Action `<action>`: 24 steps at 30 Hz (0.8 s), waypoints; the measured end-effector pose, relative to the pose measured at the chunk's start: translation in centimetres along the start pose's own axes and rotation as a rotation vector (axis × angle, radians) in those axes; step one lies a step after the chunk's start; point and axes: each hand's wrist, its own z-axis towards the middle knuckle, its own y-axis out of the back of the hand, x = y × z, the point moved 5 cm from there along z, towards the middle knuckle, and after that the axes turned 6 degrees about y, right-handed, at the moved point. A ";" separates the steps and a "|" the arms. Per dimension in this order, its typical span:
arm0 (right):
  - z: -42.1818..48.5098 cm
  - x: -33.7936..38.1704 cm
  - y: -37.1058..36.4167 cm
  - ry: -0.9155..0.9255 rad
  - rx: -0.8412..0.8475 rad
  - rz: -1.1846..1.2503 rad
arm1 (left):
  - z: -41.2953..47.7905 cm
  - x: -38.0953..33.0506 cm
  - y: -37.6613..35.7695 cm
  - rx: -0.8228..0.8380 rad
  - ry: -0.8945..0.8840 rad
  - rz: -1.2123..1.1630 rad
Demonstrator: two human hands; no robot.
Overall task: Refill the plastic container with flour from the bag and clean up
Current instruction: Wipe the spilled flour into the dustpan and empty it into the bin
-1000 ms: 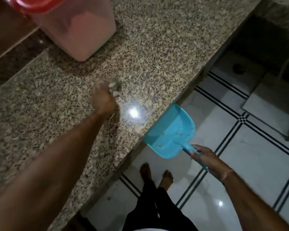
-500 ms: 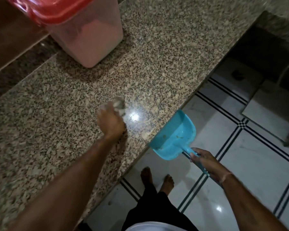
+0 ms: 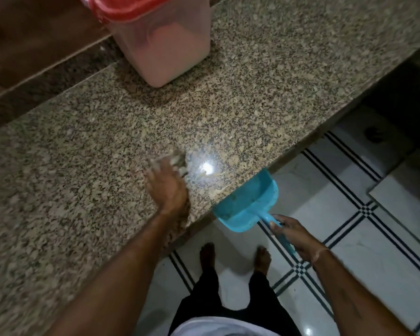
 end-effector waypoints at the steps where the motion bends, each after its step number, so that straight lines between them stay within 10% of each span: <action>1: 0.4 0.0 0.4 0.008 0.022 -0.016 | -1.7 -1.8 -0.6 -0.001 -0.038 -0.039; 6: 1.1 1.4 2.7 0.064 0.137 -0.102 | -5.5 -6.2 -1.3 0.069 -0.178 -0.177; 13: 1.1 2.7 4.9 0.091 0.242 -0.133 | -6.3 7.5 4.8 -0.153 0.388 0.028; 24: 0.7 1.3 5.0 0.055 0.302 -0.143 | -8.6 -4.9 0.0 -0.045 0.144 -0.170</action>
